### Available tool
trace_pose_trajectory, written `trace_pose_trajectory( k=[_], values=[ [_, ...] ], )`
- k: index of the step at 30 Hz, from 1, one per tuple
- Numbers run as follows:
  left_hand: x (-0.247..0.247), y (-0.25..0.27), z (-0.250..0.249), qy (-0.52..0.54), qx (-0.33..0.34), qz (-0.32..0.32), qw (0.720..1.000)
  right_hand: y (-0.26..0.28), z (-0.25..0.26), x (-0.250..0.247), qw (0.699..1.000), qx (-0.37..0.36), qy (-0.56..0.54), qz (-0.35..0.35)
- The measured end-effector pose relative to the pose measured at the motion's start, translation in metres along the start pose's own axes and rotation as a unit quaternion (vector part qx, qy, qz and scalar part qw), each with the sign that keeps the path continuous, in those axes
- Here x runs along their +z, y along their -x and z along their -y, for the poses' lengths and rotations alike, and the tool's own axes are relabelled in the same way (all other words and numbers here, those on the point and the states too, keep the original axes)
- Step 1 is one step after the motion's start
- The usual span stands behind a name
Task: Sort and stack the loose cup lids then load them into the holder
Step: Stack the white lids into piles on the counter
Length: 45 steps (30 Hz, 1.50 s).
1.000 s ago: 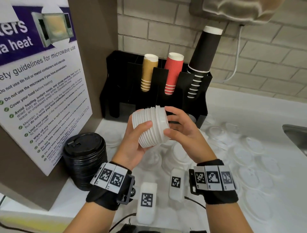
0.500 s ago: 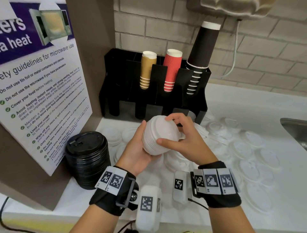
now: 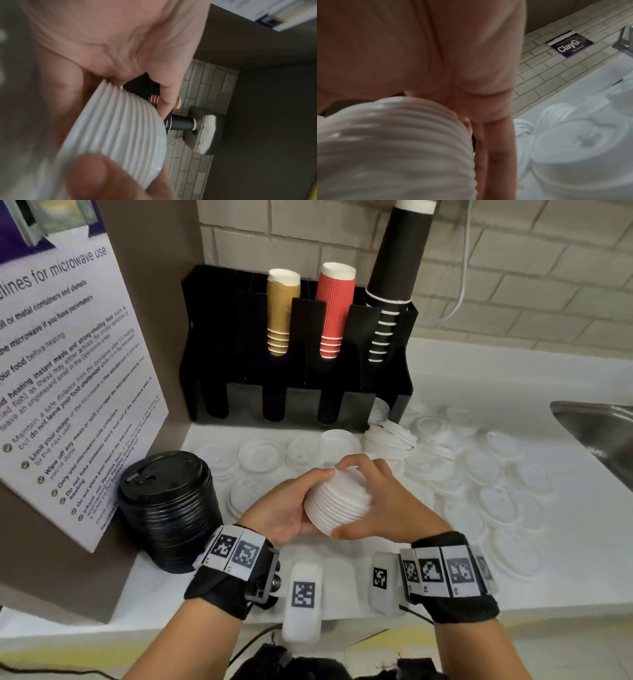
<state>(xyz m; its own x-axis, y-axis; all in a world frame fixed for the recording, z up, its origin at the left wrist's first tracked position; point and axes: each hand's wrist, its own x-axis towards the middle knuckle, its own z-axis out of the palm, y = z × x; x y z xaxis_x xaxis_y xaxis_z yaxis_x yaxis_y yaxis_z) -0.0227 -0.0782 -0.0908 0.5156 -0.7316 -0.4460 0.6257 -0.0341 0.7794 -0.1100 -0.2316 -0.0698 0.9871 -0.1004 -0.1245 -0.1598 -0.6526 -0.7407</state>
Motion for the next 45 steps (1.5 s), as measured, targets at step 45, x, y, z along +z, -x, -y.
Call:
trace_pose_trajectory(
  k=[45],
  values=[
    [-0.018,0.035,0.033,-0.424,0.15,-0.098,0.888,0.025,-0.004,0.005,0.998,0.022,0.044,0.042]
  ],
)
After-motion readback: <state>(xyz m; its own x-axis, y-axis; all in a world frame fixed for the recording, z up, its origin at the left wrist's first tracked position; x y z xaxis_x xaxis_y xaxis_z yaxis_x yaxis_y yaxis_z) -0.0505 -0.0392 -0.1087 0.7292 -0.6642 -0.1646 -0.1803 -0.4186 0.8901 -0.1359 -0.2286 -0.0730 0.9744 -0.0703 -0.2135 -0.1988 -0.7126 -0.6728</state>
